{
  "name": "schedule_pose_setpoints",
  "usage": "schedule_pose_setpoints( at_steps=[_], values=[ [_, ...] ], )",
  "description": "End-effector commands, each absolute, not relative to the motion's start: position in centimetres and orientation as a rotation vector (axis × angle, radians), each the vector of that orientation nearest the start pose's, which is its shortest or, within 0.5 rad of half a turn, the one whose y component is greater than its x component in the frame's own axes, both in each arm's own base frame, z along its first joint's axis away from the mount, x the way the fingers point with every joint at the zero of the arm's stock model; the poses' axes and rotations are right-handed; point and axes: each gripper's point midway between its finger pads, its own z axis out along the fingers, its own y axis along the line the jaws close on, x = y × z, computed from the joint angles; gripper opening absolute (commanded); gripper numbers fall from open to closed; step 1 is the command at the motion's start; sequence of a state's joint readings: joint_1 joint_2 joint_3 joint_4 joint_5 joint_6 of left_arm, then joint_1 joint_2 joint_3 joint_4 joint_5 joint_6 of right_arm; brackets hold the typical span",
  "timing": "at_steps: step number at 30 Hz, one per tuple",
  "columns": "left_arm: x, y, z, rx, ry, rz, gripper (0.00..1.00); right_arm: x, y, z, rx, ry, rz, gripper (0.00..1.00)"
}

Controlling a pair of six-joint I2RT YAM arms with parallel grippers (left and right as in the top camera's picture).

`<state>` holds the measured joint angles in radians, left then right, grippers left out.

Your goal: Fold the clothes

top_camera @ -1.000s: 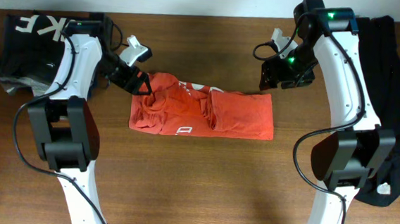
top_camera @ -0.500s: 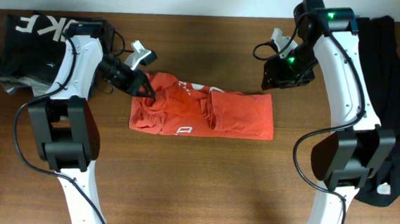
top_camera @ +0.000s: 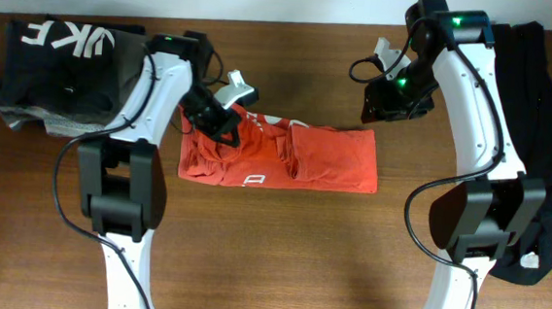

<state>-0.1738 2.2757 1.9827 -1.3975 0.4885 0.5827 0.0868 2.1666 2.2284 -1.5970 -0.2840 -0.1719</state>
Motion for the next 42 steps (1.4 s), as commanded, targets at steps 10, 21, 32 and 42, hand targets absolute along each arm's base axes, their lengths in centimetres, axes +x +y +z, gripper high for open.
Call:
schedule_pose_setpoints(
  at_steps=[10,21,32,42],
  values=[
    [41.4,-7.2,1.6,0.466,3.183,0.012,0.01,41.3,8.4,17.9,-0.421,3.002,0.415,0.53],
    [43.6,-8.7,7.3,0.42,3.06,-0.091,0.01,41.4,8.4,17.9,-0.422,3.001,0.415,0.53],
    [43.7,-4.0,9.7,0.227,3.062,-0.092,0.55,41.5,8.4,17.9,-0.422,2.994,0.413,0.54],
    [43.7,-3.0,7.0,0.24,3.062,-0.167,0.66,42.0,8.5,17.9,-0.424,2.975,0.409,0.56]
  ],
)
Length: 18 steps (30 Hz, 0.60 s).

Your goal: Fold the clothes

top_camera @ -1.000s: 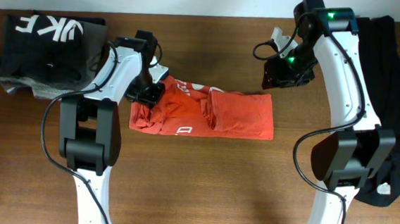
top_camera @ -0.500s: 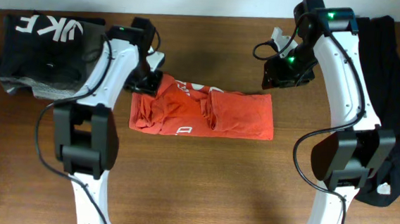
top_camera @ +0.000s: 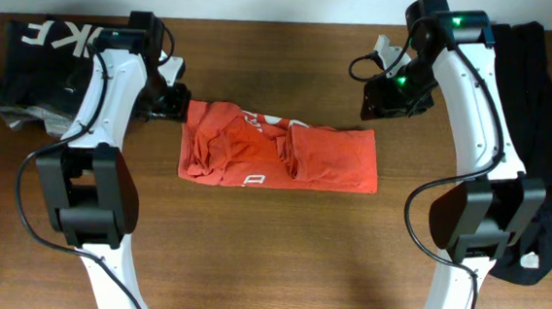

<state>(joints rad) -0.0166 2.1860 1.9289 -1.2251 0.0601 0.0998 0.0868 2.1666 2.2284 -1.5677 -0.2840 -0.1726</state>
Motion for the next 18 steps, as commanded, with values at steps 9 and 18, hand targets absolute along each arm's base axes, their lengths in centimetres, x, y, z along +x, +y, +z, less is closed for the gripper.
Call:
schedule_pose_setpoints(
  at_steps=[9,18],
  values=[
    [42.9,-4.7,3.1,0.316,3.04,-0.321,0.68,42.0,8.5,17.9,-0.424,2.975,0.409,0.6],
    [41.8,-4.7,-0.5,0.317,3.039,-0.322,0.68,42.0,8.5,17.9,-0.423,2.976,0.41,0.6]
  ],
)
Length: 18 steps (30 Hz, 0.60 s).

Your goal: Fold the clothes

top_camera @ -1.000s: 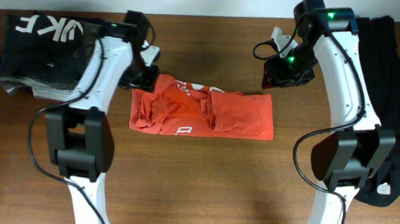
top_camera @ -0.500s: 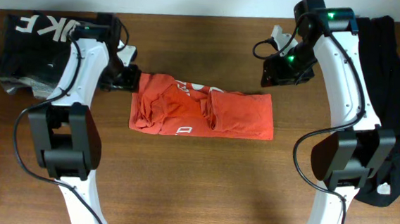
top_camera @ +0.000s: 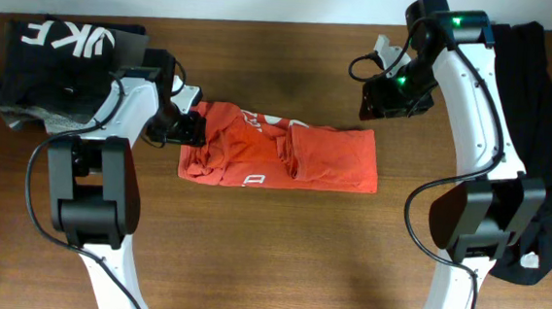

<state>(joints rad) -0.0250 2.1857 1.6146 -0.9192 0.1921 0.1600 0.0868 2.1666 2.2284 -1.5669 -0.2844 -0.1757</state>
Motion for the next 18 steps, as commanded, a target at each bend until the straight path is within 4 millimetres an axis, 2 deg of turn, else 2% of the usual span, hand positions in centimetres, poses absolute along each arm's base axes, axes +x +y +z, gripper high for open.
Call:
schedule_pose_setpoints(
  at_steps=[1,4,6,7,8,9,12,18],
  values=[
    [41.4,-4.6,-1.2,0.316,3.044,-0.323,0.68,42.0,8.5,17.9,-0.423,2.976,0.409,0.6],
    [40.9,-4.7,-2.2,0.315,3.048,-0.326,0.68,42.0,8.5,17.9,-0.423,2.975,0.409,0.6],
    [40.6,-5.1,-2.8,0.315,3.036,-0.362,0.64,42.0,8.5,17.9,-0.424,2.975,0.409,0.6],
    [40.5,-5.5,-3.1,0.317,3.022,-0.4,0.58,42.0,8.5,17.9,-0.423,2.974,0.409,0.6],
    [40.5,-6.0,-3.3,0.319,3.005,-0.446,0.47,42.0,8.5,17.9,-0.424,2.974,0.409,0.6],
    [40.5,-6.4,-3.4,0.32,2.993,-0.48,0.41,42.0,8.5,17.9,-0.423,2.974,0.409,0.6],
    [40.2,-7.5,-3.6,0.328,2.971,-0.559,0.26,42.0,8.5,17.9,-0.423,2.975,0.409,0.6],
    [39.8,-7.9,-4.3,0.35,2.967,-0.55,0.06,42.0,8.5,17.9,-0.417,2.976,0.41,0.56]
  ],
)
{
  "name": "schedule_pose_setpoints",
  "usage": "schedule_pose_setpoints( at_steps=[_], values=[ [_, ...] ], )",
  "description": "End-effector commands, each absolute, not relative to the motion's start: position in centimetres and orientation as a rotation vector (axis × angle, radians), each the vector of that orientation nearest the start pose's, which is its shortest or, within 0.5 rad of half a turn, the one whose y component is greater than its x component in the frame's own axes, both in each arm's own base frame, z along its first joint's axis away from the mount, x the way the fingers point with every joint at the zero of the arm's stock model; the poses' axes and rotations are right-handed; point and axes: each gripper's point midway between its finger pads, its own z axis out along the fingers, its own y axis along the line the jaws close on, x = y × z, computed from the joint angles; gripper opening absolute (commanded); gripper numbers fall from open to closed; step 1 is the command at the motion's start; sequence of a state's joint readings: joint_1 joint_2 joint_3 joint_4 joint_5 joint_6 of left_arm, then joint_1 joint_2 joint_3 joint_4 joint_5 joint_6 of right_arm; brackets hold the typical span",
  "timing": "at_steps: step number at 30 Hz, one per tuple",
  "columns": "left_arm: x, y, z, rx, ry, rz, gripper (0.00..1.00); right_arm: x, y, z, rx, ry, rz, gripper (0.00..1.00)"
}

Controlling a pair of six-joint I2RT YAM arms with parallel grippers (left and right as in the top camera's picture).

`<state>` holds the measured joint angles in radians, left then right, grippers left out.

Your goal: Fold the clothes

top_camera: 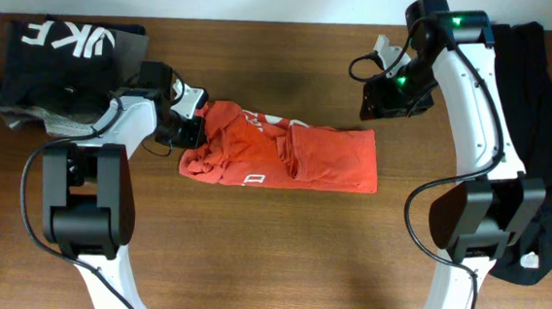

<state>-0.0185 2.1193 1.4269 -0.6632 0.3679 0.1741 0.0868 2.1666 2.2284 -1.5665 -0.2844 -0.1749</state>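
Observation:
A red shirt [286, 155] lies folded into a wide band at the middle of the table. My left gripper [186, 132] is low at the shirt's left edge, touching or covering the cloth there; its fingers cannot be made out. My right gripper [375, 105] hangs just beyond the shirt's far right corner, apart from the cloth, and its fingers are hidden under the dark wrist.
A folded black garment with white letters [64, 57] rests on a grey one [25, 118] at the far left. A loose black garment [549, 144] drapes along the right edge. The wooden table [268, 261] shows bare wood in front of the shirt.
My left gripper has shifted slightly nearer and now sits on the shirt's left edge, whose upper left corner looks drawn in. The right arm has not moved.
My left gripper was first over the shirt's left part. It then stood off the cloth, to the far left near the black stack. After that it was back at the shirt's left edge, where it is now. My right gripper stayed beyond the far right corner throughout.

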Motion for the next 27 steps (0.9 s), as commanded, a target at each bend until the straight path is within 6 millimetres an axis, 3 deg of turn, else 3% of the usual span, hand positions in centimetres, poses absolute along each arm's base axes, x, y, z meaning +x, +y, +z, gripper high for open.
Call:
schedule_pose_setpoints(
  at_steps=[1,6,8,9,12,13,16,23,27],
  values=[
    [39.9,-7.9,-4.3,0.349,2.965,-0.55,0.03,42.0,8.5,17.9,-0.417,2.977,0.41,0.56],
    [40.7,-7.1,-2.4,0.305,2.929,-0.563,0.0,42.0,8.5,17.9,-0.394,2.981,0.412,0.56],
    [41.5,-6.6,0.3,0.29,2.867,-0.563,0.0,42.1,8.5,17.7,-0.322,2.993,0.417,0.41],
    [41.8,-6.3,1.7,0.287,2.834,-0.549,0.0,42.2,8.6,17.5,-0.29,2.998,0.42,0.27],
    [42.5,-5.7,4.7,0.284,2.765,-0.518,0.01,42.4,9.1,16.9,-0.253,3.004,0.435,0.06],
    [42.7,-5.6,5.6,0.284,2.743,-0.51,0.0,42.4,9.4,16.6,-0.25,3.006,0.445,0.04],
    [42.9,-5.3,7.4,0.287,2.703,-0.484,0.01,42.2,11.2,15.0,-0.282,3.011,0.524,0.04],
    [42.1,-4.2,7.0,0.268,2.761,-0.394,0.01,40.1,11.8,9.8,-0.285,3.112,0.56,0.04],
    [42.1,-4.2,7.4,0.269,2.751,-0.39,0.01,39.5,12.2,8.0,-0.283,3.123,0.605,0.04]
  ],
)
